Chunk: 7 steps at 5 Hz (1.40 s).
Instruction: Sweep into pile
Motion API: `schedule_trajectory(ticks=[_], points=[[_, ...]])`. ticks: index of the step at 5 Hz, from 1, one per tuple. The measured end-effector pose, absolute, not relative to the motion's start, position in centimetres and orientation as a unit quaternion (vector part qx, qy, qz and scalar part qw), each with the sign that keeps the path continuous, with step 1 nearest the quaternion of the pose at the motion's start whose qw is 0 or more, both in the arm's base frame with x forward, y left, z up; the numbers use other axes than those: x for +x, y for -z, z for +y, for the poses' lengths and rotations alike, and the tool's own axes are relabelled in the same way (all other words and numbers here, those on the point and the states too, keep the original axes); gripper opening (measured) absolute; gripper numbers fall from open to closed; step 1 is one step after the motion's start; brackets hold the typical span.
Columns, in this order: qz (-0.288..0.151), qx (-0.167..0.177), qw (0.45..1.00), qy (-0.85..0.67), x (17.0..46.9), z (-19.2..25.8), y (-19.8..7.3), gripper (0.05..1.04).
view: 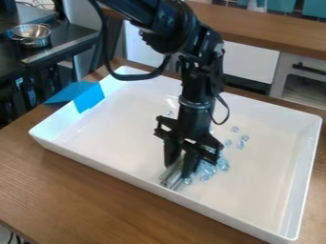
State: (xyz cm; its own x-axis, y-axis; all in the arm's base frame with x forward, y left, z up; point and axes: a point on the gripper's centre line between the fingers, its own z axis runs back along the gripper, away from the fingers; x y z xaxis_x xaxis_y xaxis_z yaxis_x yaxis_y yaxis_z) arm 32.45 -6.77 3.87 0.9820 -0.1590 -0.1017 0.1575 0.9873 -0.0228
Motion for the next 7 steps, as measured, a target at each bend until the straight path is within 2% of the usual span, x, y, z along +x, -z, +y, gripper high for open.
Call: schedule_trajectory(ticks=[1, 2, 3, 4, 5, 6, 7], points=[[0.032, -0.028, 0.991, 0.13, 31.8, -7.9, -3.8, 0.37], [-0.009, -0.067, 0.977, 0.201, 31.5, -9.8, -3.9, 0.37], [-0.042, -0.09, 0.964, 0.248, 31.4, -10.5, -3.8, 0.37], [-0.062, -0.127, 0.941, 0.308, 31.0, -11.8, -3.7, 0.37], [-0.059, -0.155, 0.938, 0.305, 30.8, -11.7, -3.9, 0.37], [-0.045, -0.182, 0.944, 0.271, 31.0, -10.2, -5.4, 0.37], [-0.077, -0.21, 0.947, 0.23, 32.9, -6.9, -10.1, 0.37]])
